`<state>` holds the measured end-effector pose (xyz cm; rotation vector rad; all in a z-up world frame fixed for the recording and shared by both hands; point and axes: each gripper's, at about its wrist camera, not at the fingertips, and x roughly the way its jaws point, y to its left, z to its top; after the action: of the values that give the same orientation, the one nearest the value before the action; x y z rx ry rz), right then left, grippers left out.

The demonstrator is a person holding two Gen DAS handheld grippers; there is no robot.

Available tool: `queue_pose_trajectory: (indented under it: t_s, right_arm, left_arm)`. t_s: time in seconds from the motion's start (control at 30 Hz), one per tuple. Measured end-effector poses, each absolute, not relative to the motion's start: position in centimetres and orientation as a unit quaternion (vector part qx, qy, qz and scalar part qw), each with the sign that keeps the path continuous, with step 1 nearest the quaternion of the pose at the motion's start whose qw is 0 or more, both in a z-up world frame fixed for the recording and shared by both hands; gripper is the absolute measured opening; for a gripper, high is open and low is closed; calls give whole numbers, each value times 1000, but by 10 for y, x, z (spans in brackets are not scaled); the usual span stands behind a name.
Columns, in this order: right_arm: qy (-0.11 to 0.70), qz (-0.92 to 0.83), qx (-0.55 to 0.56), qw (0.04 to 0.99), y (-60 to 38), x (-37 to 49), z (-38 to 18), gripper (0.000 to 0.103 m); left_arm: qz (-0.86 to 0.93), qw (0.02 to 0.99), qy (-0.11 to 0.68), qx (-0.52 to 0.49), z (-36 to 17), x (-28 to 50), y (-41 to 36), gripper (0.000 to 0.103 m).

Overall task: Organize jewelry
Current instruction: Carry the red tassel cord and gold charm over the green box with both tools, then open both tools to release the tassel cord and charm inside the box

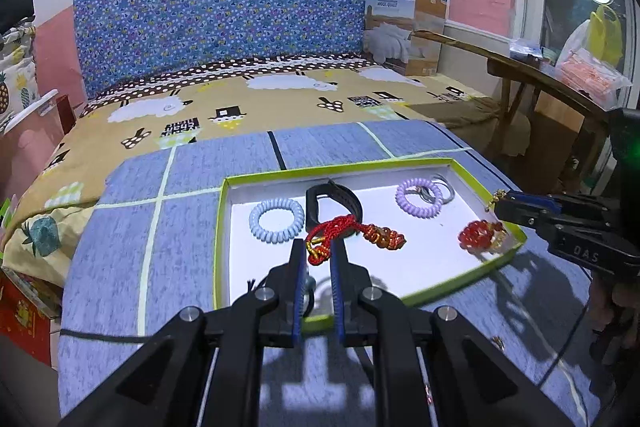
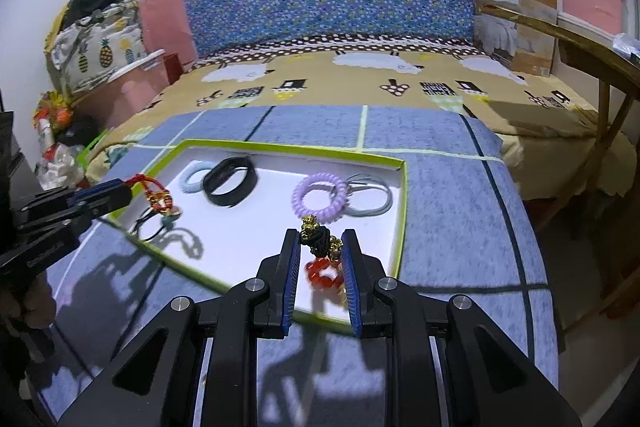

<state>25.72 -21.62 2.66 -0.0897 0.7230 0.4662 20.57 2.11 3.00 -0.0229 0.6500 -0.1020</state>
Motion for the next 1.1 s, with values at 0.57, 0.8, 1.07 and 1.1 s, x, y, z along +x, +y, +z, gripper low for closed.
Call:
queue_pose_trajectory:
  t_s: [0.57,0.8,1.07,1.1]
  right_arm:
    - [399,205,-65,891,-204,306,-5,21]
    - [411,213,-75,883,-197,310,-9,22]
    - [410,213,-84,883,-196,308,-10,22]
    - [409,212,-84,884,-196,307,-10,23]
  left_arm:
    - [-60,927,371,-7,-2,244,11,13]
    - [-69,922,381,-8,-5,248,8,14]
    - [-74,921,381,-7,-5,248,10,20]
    - [-73,922,381,-8,-5,248,10,25]
